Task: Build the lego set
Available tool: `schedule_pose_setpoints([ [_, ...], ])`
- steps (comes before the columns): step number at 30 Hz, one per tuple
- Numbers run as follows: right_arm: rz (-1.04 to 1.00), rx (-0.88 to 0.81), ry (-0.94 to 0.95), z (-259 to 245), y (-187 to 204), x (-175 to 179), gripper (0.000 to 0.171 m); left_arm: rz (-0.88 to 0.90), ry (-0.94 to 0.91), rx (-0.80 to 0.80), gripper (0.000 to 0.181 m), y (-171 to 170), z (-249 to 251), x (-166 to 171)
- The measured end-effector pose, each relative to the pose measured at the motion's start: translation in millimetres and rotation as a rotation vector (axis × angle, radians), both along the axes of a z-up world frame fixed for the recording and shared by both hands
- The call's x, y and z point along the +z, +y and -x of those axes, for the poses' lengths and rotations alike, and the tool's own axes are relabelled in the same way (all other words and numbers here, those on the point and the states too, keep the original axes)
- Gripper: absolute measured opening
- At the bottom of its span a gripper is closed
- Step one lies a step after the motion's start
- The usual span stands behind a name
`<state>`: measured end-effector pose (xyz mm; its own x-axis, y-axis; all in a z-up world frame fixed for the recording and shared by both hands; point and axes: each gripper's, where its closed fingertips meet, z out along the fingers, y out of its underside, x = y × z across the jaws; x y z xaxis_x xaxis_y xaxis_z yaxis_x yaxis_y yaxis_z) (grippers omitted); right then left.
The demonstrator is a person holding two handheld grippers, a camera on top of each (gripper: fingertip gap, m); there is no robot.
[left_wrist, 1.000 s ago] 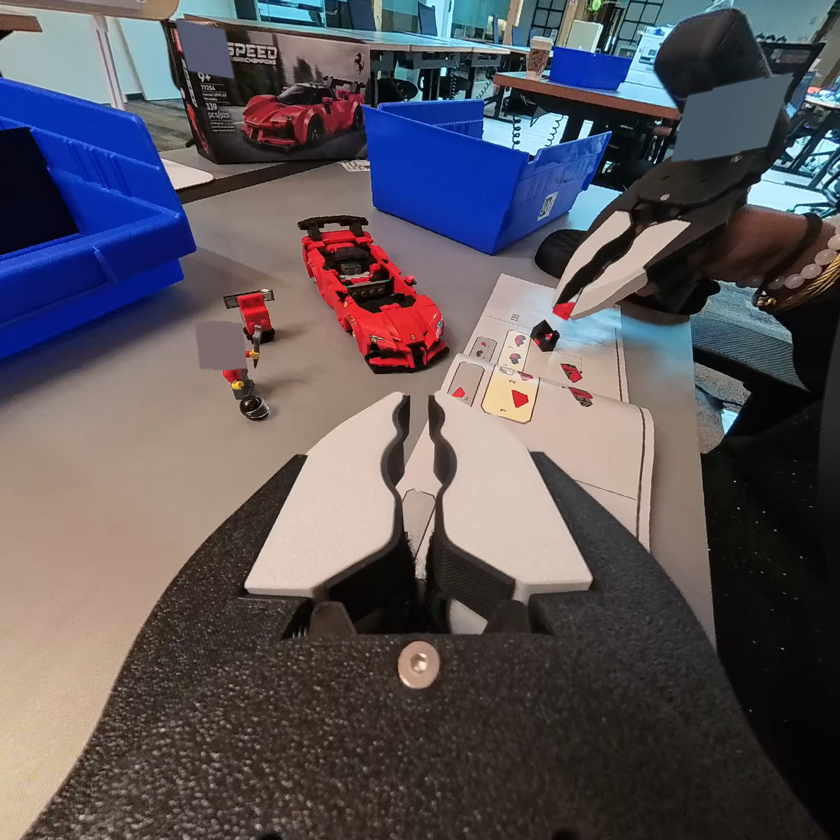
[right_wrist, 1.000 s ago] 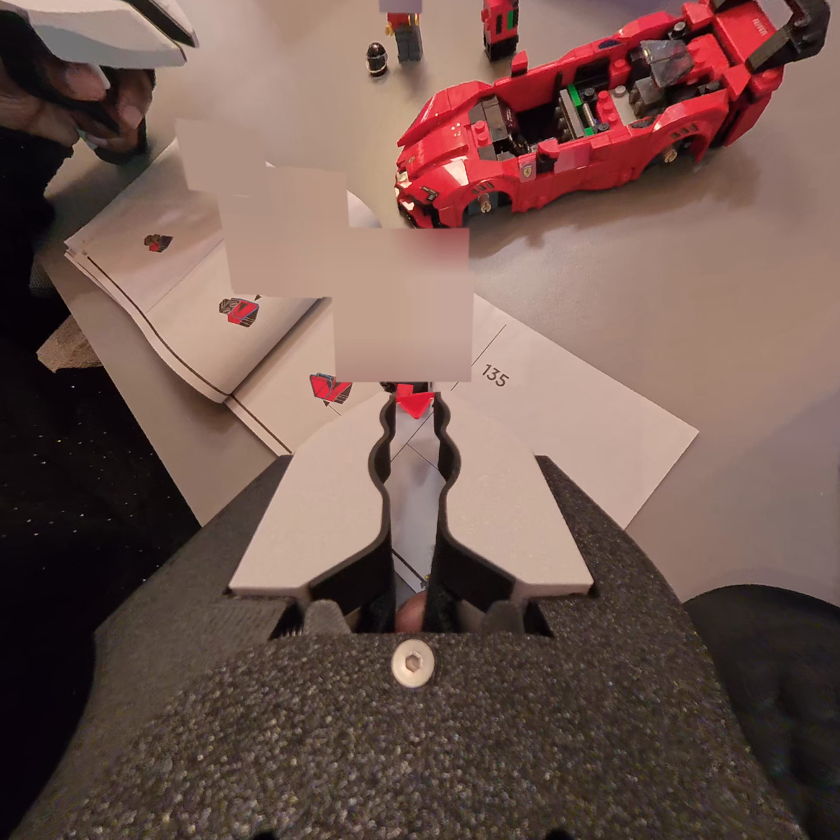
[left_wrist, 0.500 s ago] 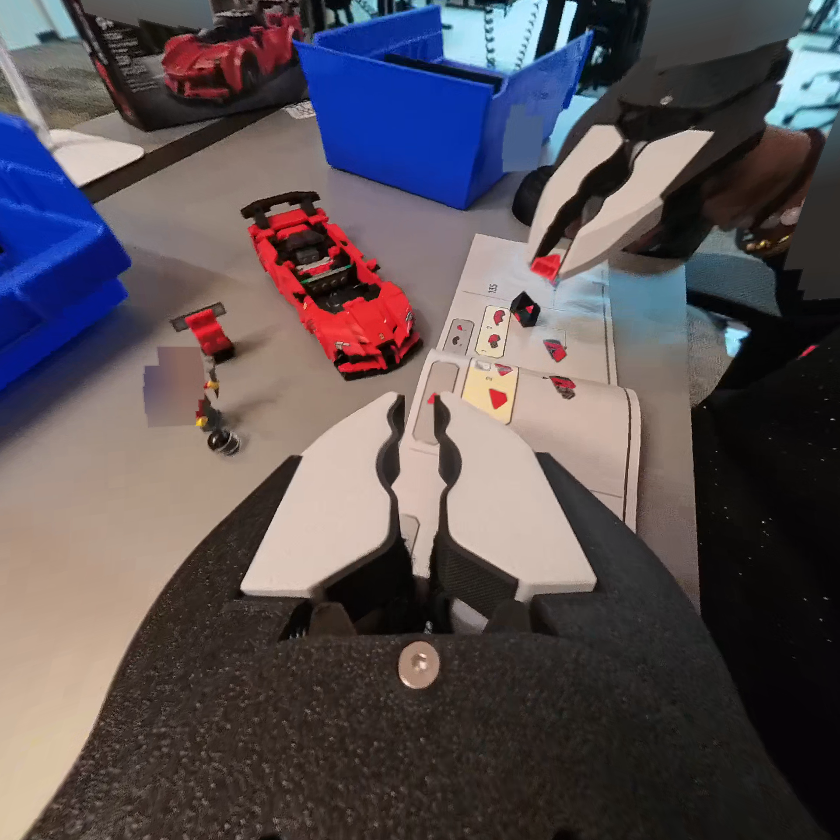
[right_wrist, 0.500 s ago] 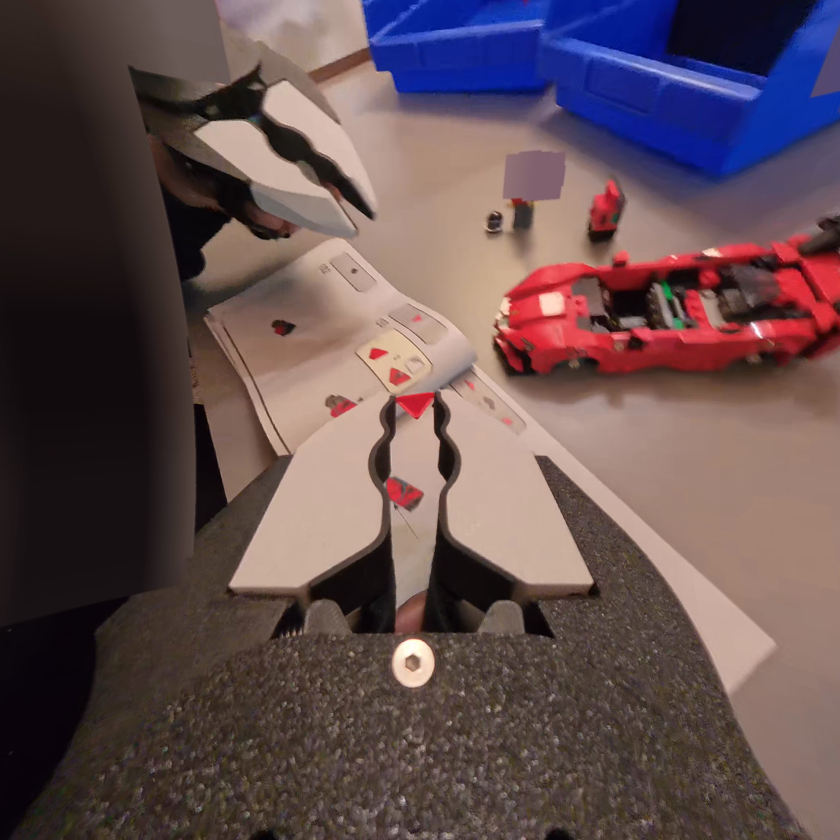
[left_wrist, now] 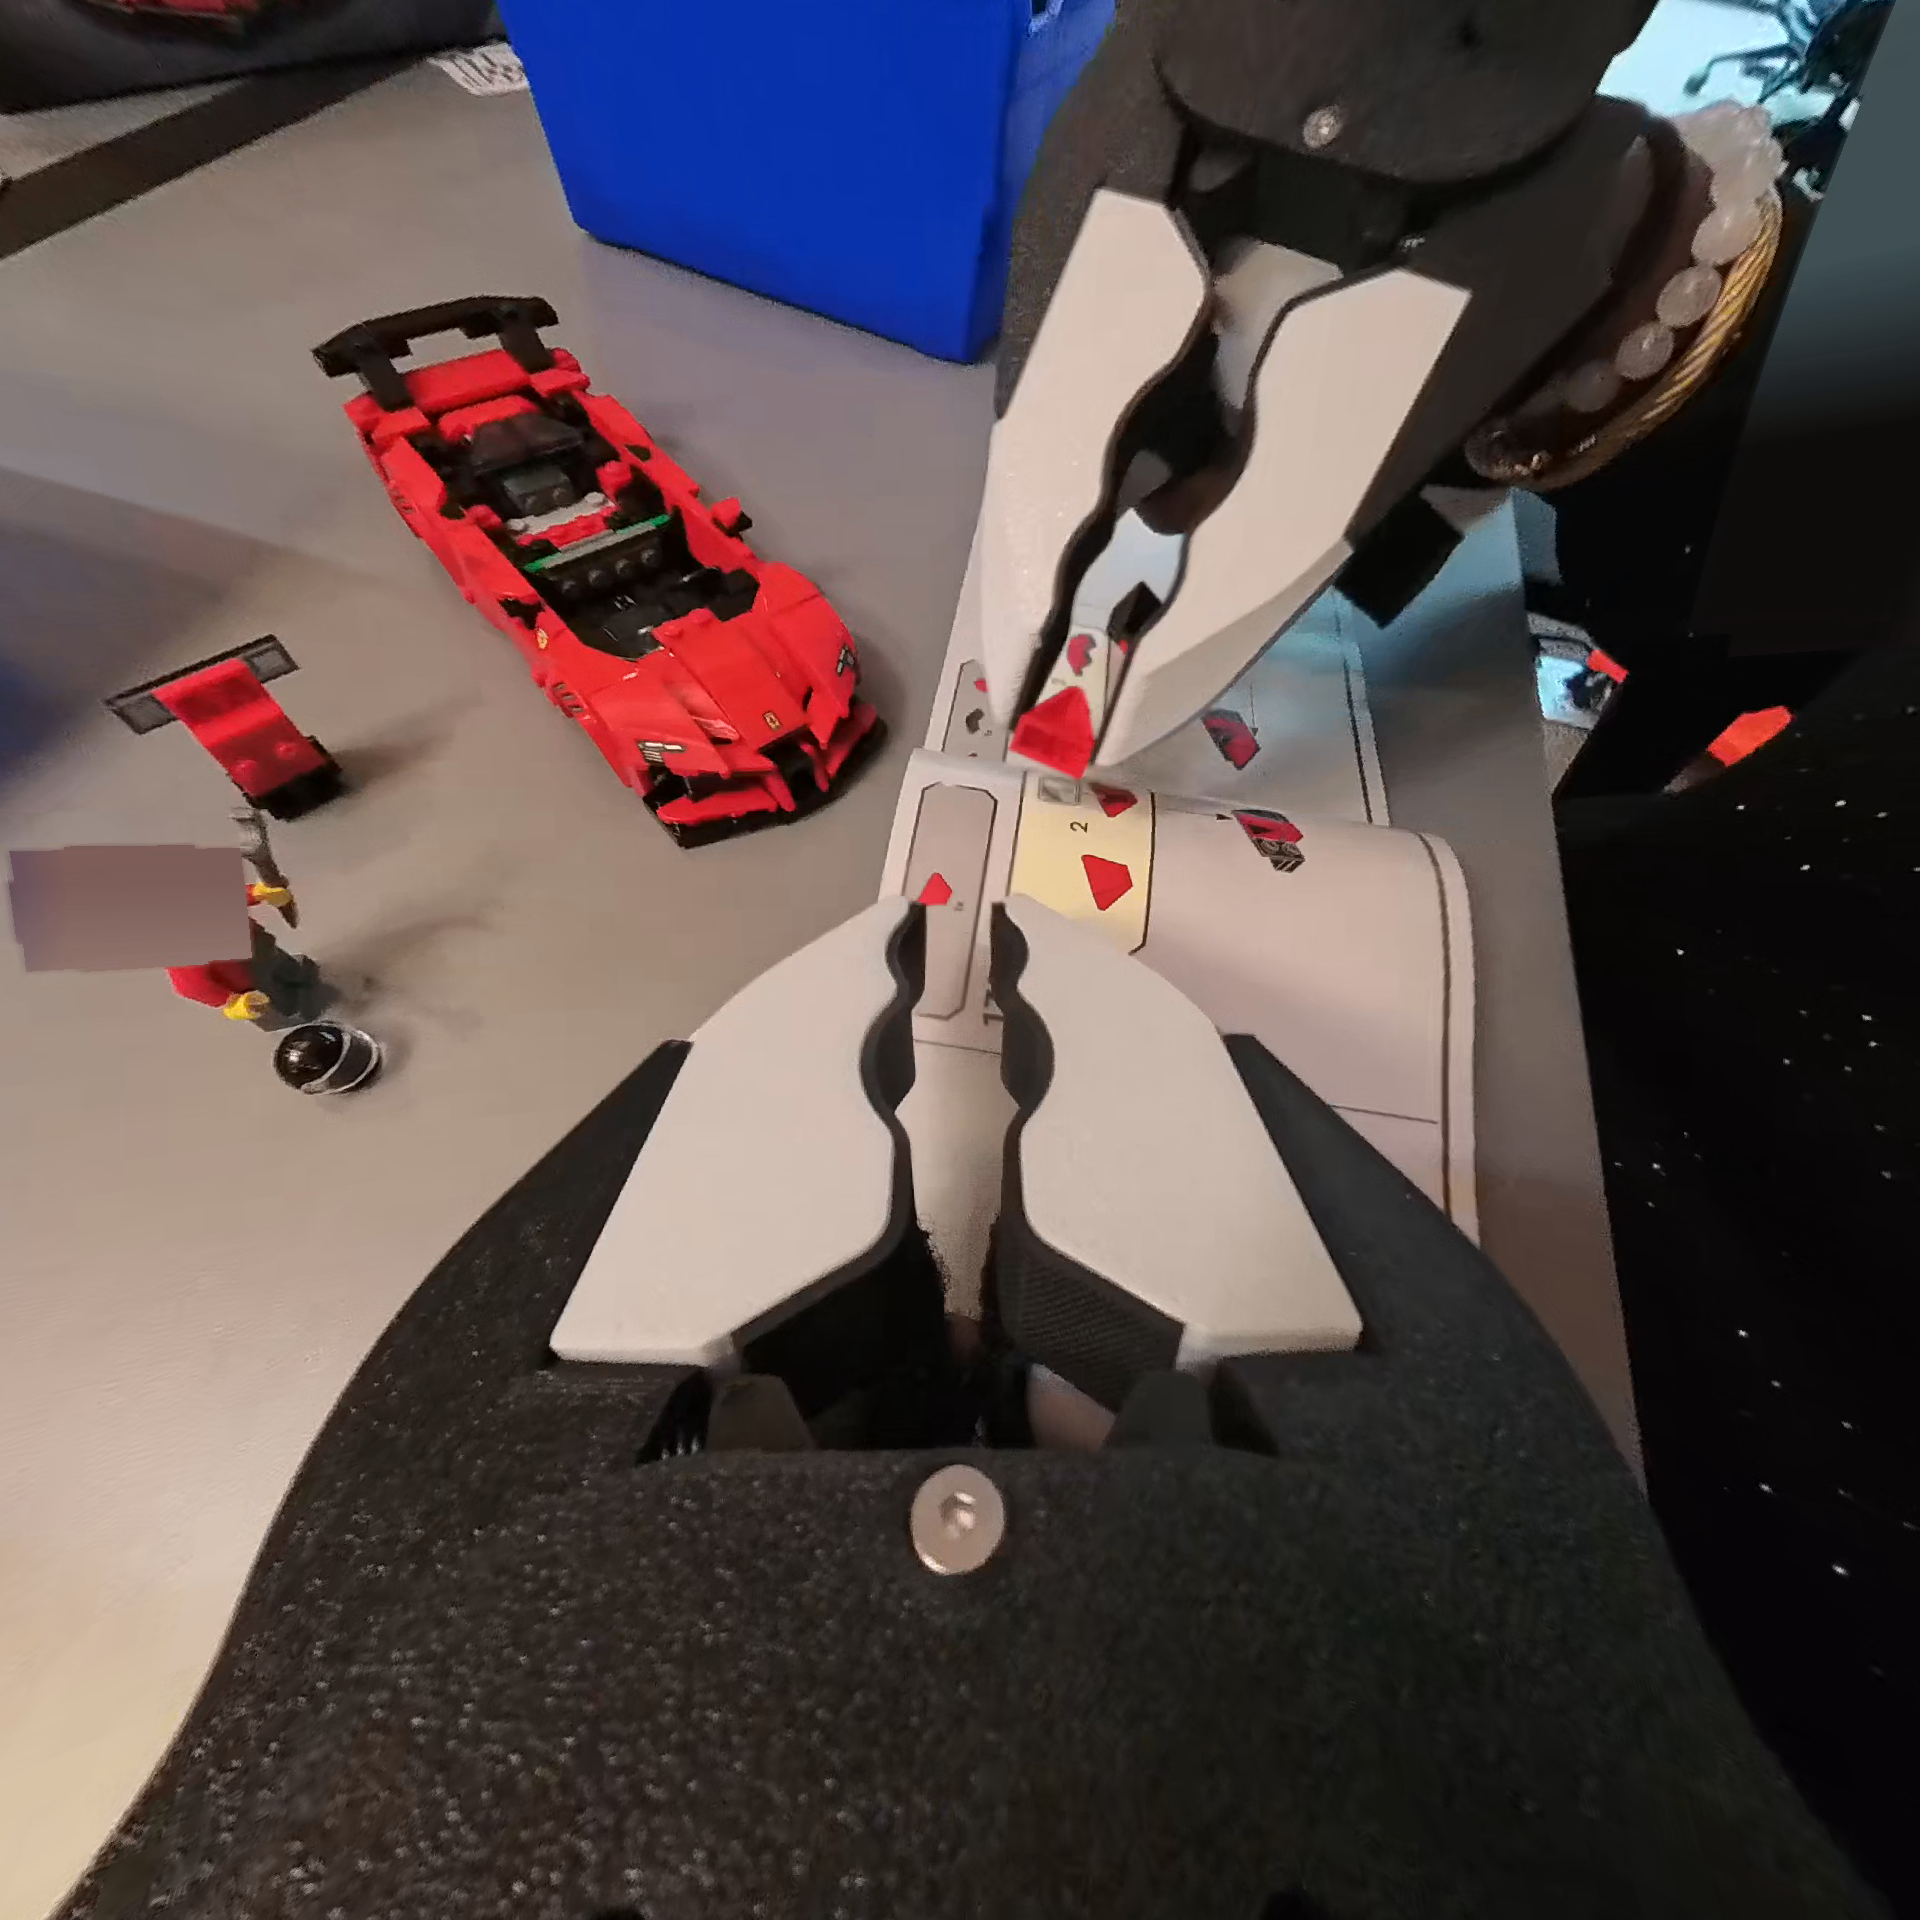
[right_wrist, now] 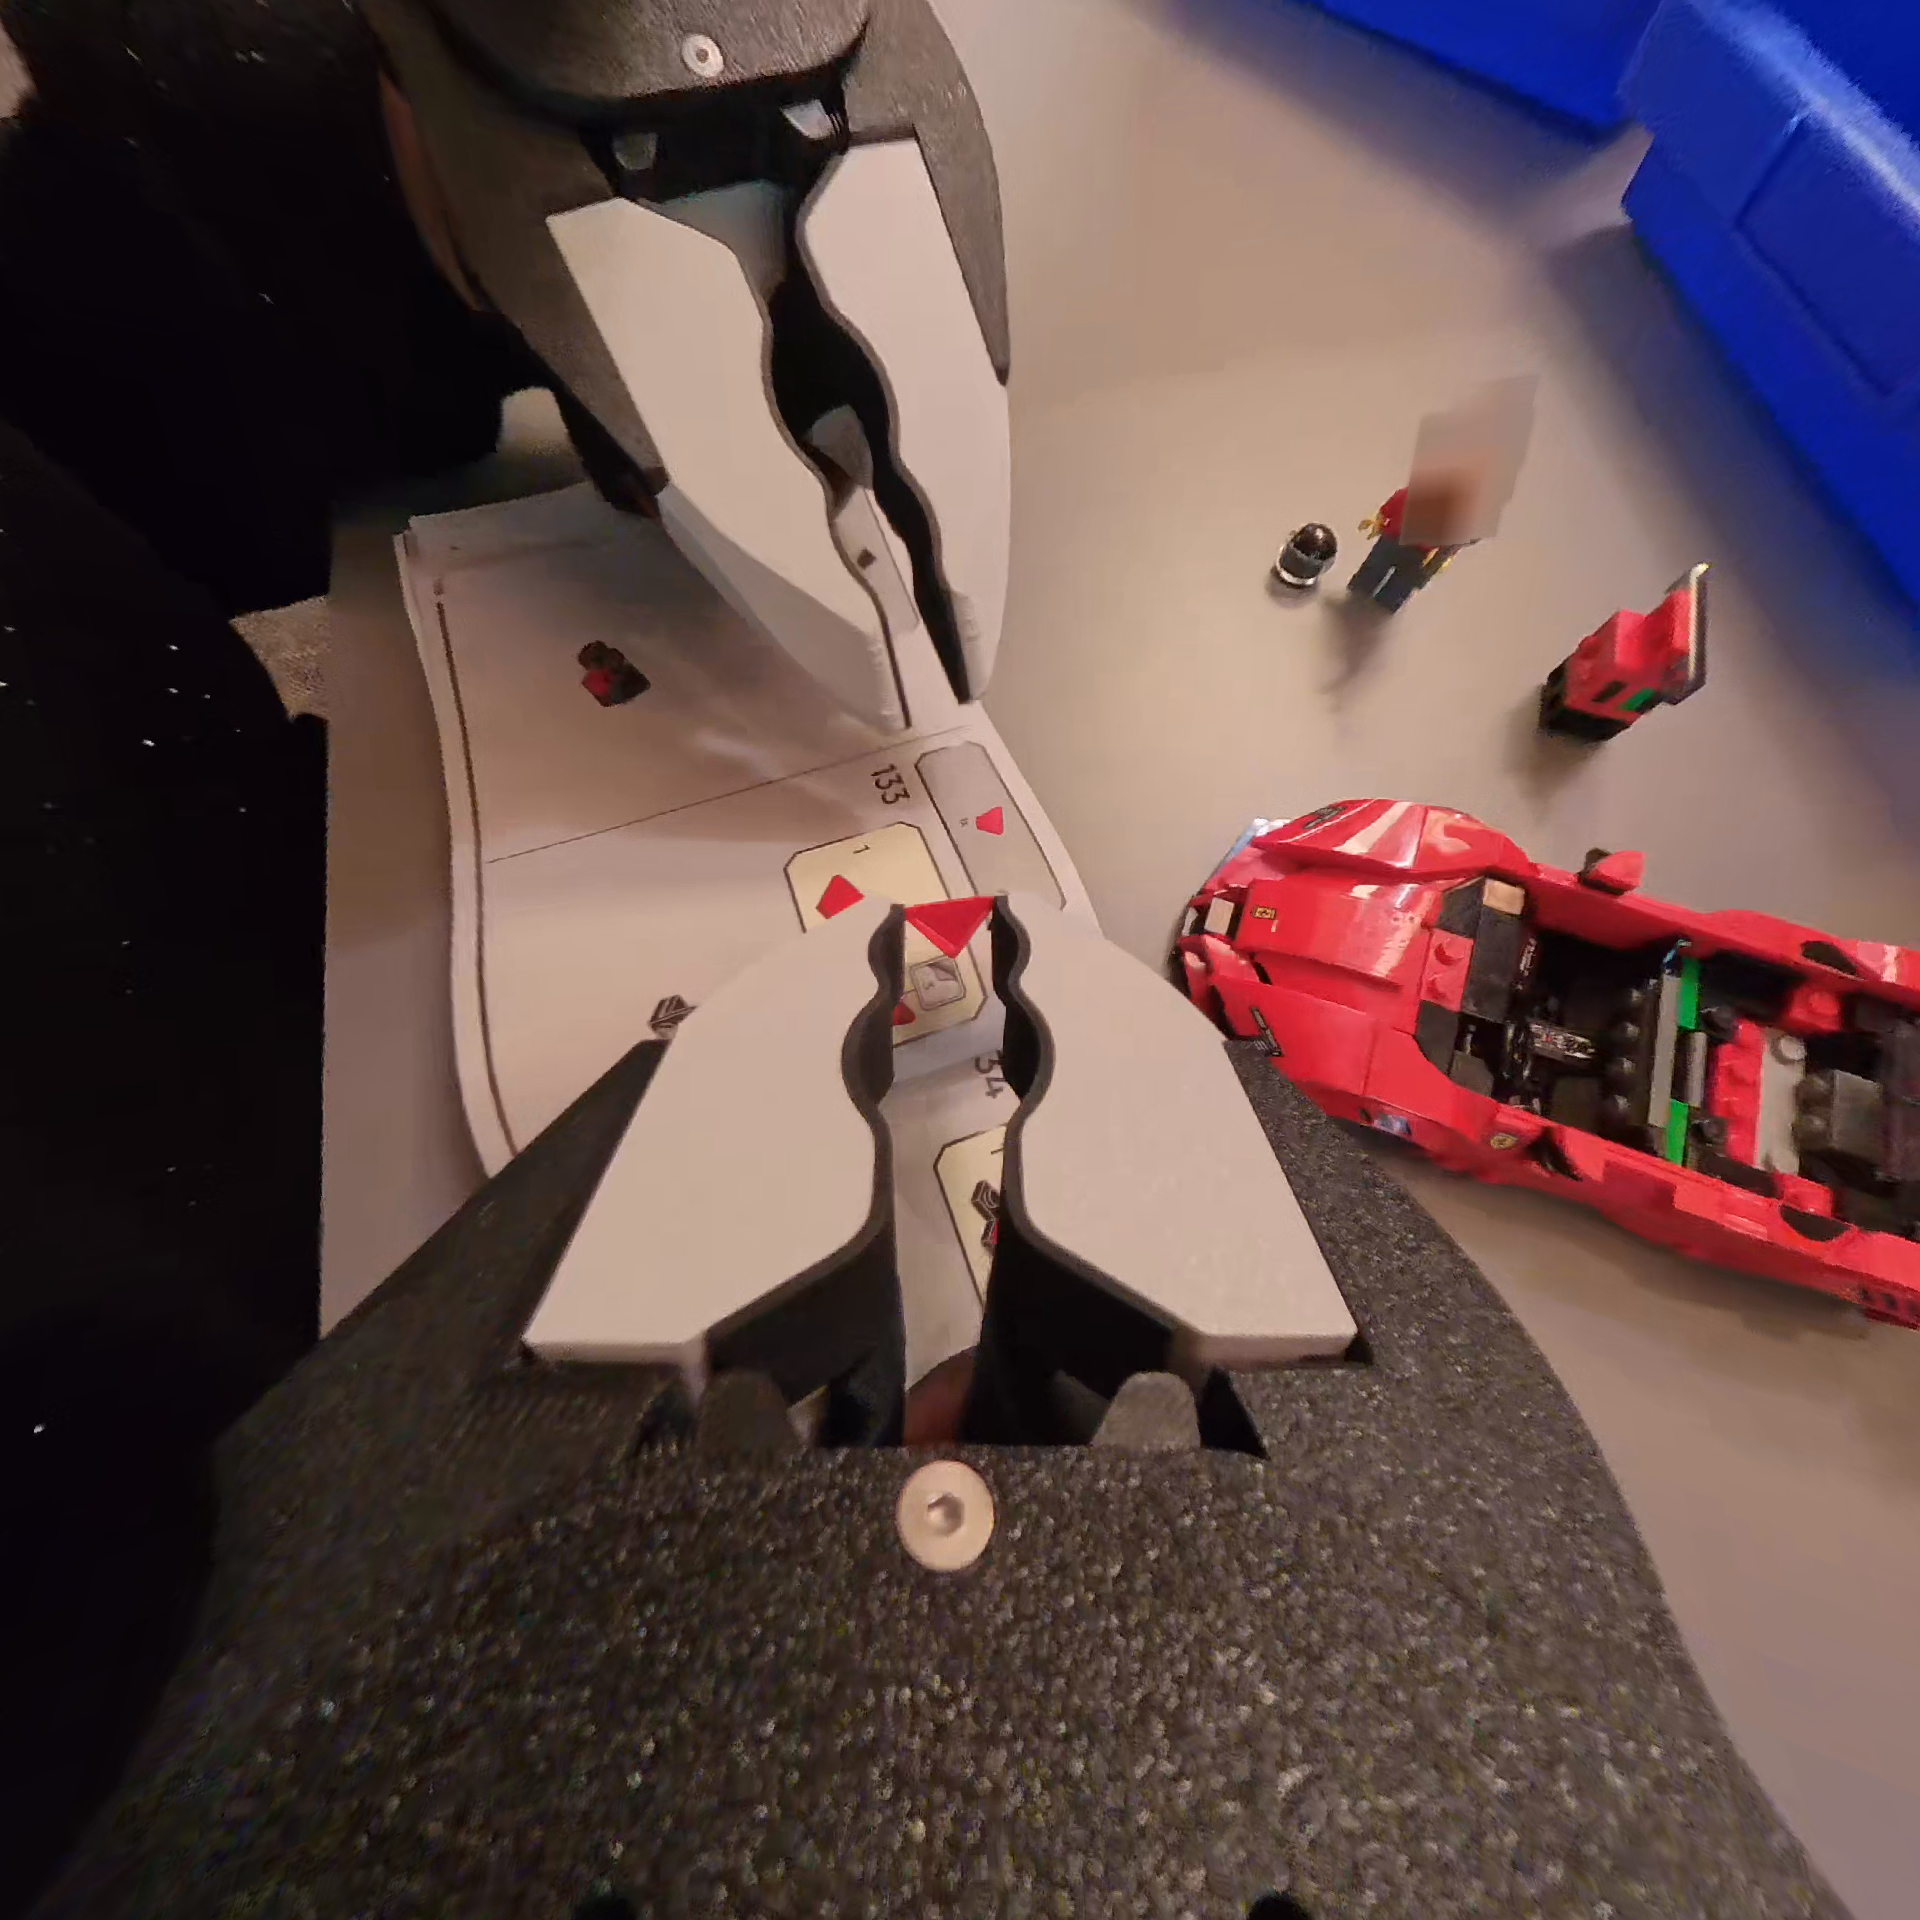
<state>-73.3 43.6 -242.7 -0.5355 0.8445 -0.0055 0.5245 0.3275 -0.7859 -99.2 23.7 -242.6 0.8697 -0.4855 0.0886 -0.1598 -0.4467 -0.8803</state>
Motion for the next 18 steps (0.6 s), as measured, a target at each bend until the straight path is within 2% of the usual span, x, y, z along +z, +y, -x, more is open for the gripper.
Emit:
schedule_pose_setpoints([
  [1, -0.013, -0.003, -0.015, 1, 0, -4, 0.016, 0.010, 0.007, -0.002, 0.011, 0, 0, -3],
  [8, -0.098, 0.016, -0.075, 5, -3, -19, 0.016, 0.056, 0.026, -0.011, 0.011, 1, -2, -11],
  [18, -0.044, -0.010, -0.087, 6, -2, -22, 0.016, 0.099, 0.055, -0.017, 0.011, 1, -3, -19],
])
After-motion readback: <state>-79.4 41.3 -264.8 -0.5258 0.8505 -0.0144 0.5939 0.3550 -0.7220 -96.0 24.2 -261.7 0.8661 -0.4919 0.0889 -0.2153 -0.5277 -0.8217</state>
